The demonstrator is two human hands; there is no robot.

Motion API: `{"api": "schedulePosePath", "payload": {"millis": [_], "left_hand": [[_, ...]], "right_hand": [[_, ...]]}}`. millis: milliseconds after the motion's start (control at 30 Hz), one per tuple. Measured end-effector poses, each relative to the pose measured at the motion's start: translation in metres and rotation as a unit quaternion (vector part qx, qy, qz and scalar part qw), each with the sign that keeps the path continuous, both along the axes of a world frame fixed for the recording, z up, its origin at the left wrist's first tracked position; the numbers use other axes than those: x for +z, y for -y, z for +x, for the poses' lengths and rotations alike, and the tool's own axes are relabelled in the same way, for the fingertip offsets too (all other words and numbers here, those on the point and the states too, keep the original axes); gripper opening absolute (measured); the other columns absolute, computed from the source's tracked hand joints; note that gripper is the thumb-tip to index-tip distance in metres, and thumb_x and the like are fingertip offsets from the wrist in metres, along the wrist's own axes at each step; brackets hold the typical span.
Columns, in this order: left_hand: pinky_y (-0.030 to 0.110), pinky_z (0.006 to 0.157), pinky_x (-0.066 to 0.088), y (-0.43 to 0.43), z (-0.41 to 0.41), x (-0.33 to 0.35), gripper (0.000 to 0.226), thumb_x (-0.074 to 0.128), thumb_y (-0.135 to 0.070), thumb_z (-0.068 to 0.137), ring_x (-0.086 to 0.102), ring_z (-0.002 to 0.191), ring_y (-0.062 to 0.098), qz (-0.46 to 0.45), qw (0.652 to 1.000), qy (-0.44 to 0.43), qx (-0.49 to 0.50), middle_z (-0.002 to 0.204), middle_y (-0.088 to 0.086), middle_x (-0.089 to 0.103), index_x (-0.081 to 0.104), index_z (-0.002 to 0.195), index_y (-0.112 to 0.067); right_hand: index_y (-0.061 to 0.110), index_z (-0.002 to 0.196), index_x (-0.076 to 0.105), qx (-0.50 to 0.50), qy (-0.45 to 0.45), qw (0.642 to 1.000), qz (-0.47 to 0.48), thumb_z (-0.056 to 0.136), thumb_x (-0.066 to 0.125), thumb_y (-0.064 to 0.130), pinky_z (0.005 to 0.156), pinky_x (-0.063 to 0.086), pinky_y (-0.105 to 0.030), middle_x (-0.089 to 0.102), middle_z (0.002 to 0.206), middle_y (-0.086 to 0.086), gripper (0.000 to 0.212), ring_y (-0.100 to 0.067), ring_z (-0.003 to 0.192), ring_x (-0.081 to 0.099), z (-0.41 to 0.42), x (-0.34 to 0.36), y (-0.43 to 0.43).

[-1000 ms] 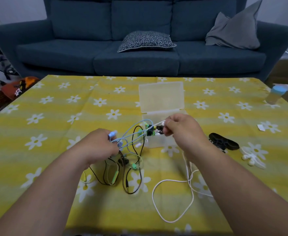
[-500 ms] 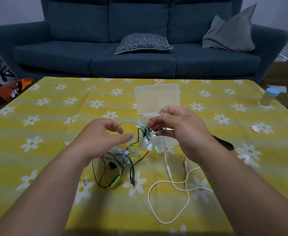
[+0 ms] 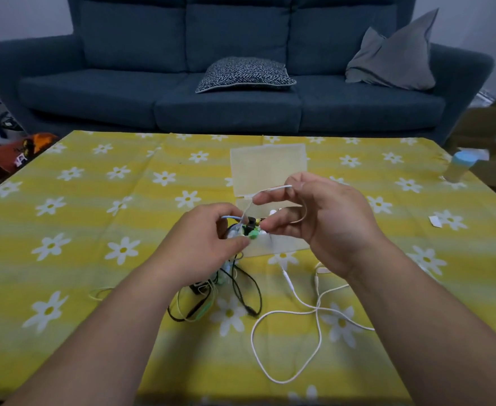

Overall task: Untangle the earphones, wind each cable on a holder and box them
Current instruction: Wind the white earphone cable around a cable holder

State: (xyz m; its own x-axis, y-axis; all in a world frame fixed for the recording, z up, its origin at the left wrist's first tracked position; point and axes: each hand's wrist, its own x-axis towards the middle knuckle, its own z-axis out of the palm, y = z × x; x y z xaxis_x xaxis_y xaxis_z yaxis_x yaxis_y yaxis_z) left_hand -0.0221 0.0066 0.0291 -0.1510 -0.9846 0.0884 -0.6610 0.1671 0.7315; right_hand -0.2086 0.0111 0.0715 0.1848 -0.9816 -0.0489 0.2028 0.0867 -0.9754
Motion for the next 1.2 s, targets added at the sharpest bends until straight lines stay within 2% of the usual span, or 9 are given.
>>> {"api": "schedulePosePath", "payload": {"millis": [100, 233, 367, 567, 700, 833, 1000, 1100, 1200], "left_hand": [[0.026, 0.062, 0.051, 0.002, 0.004, -0.003, 0.033, 0.065, -0.011, 0.086, 0.065, 0.063, 0.008, 0.015, 1.0, 0.002, 0.013, 0.083, -0.012, 0.066, 0.071, 0.102, -0.039], [0.014, 0.056, 0.041, 0.004, 0.008, -0.003, 0.02, 0.065, -0.01, 0.088, 0.053, 0.058, -0.005, 0.011, 0.999, 0.001, 0.039, 0.081, -0.006, 0.066, 0.074, 0.086, -0.028], [0.026, 0.057, 0.038, 0.006, 0.015, -0.006, 0.017, 0.061, -0.006, 0.084, 0.05, 0.059, 0.017, 0.067, 0.993, 0.021, 0.099, 0.071, 0.008, 0.066, 0.071, 0.072, -0.011], [0.037, 0.066, 0.056, 0.019, 0.037, -0.022, 0.025, 0.051, -0.005, 0.082, 0.067, 0.074, 0.029, 0.151, 0.946, 0.244, 0.148, 0.076, 0.009, 0.072, 0.075, 0.075, -0.009], [0.033, 0.063, 0.051, 0.024, 0.051, -0.029, 0.018, 0.055, -0.008, 0.08, 0.064, 0.072, 0.028, 0.167, 0.918, 0.312, 0.179, 0.076, 0.006, 0.067, 0.071, 0.082, -0.016], [0.044, 0.093, 0.049, 0.021, 0.046, -0.014, 0.042, 0.053, -0.012, 0.085, 0.052, 0.114, 0.034, 0.157, 0.902, 0.34, 0.214, 0.125, 0.008, 0.054, 0.058, 0.125, -0.023], [0.048, 0.101, 0.046, 0.003, 0.016, 0.01, 0.09, 0.068, -0.006, 0.076, 0.042, 0.132, 0.032, 0.146, 0.974, 0.155, 0.073, 0.155, 0.0, 0.025, 0.027, 0.153, -0.029], [0.034, 0.105, 0.045, -0.006, -0.023, 0.02, 0.073, 0.07, -0.004, 0.081, 0.053, 0.123, 0.005, 0.025, 0.999, -0.026, -0.019, 0.136, -0.009, 0.054, 0.042, 0.145, -0.026], [0.029, 0.099, 0.05, -0.014, -0.061, 0.017, 0.057, 0.074, -0.01, 0.084, 0.064, 0.107, 0.002, 0.085, 0.978, -0.15, -0.121, 0.114, -0.008, 0.068, 0.053, 0.135, -0.022]], "right_hand": [[0.009, 0.075, 0.051, -0.122, 0.005, 0.992, 0.032, 0.098, 0.037, 0.009, 0.081, 0.055, -0.049, 0.073, 0.08, -0.017, 0.028, -0.029, 0.057, 0.066, -0.004, -0.002, 0.006], [0.012, 0.057, 0.056, -0.19, 0.013, 0.979, 0.075, 0.093, 0.036, 0.008, 0.079, 0.056, -0.043, 0.072, 0.072, -0.015, 0.042, -0.031, 0.068, 0.067, -0.01, -0.002, 0.011], [0.014, 0.034, 0.058, -0.191, 0.019, 0.978, 0.082, 0.091, 0.037, 0.008, 0.071, 0.054, -0.037, 0.072, 0.071, -0.014, 0.061, -0.032, 0.075, 0.067, -0.012, -0.001, 0.012], [0.008, 0.067, 0.056, -0.197, -0.002, 0.979, 0.055, 0.094, 0.037, 0.006, 0.067, 0.051, -0.037, 0.07, 0.07, -0.015, 0.033, -0.029, 0.066, 0.063, -0.012, 0.003, 0.008], [0.006, 0.075, 0.058, -0.184, -0.066, 0.979, 0.064, 0.094, 0.041, 0.009, 0.053, 0.048, -0.03, 0.069, 0.068, -0.009, 0.026, -0.02, 0.054, 0.06, -0.018, 0.001, 0.011], [0.009, 0.074, 0.058, -0.105, -0.273, 0.955, 0.048, 0.091, 0.047, 0.007, 0.045, 0.035, -0.025, 0.064, 0.065, -0.006, 0.021, -0.017, 0.048, 0.051, -0.037, -0.002, 0.01], [0.005, 0.077, 0.067, -0.041, -0.411, 0.91, 0.038, 0.091, 0.06, 0.01, 0.05, 0.034, -0.026, 0.057, 0.059, -0.004, 0.017, -0.019, 0.052, 0.046, -0.063, -0.01, 0.001], [0.009, 0.078, 0.071, 0.013, -0.386, 0.922, 0.043, 0.093, 0.063, 0.012, 0.049, 0.035, -0.024, 0.052, 0.061, -0.006, 0.017, -0.019, 0.055, 0.042, -0.068, -0.012, -0.007], [0.013, 0.079, 0.072, 0.055, -0.347, 0.936, 0.036, 0.093, 0.065, 0.014, 0.053, 0.039, -0.019, 0.053, 0.067, -0.005, 0.015, -0.016, 0.061, 0.046, -0.073, -0.015, -0.012]]}}
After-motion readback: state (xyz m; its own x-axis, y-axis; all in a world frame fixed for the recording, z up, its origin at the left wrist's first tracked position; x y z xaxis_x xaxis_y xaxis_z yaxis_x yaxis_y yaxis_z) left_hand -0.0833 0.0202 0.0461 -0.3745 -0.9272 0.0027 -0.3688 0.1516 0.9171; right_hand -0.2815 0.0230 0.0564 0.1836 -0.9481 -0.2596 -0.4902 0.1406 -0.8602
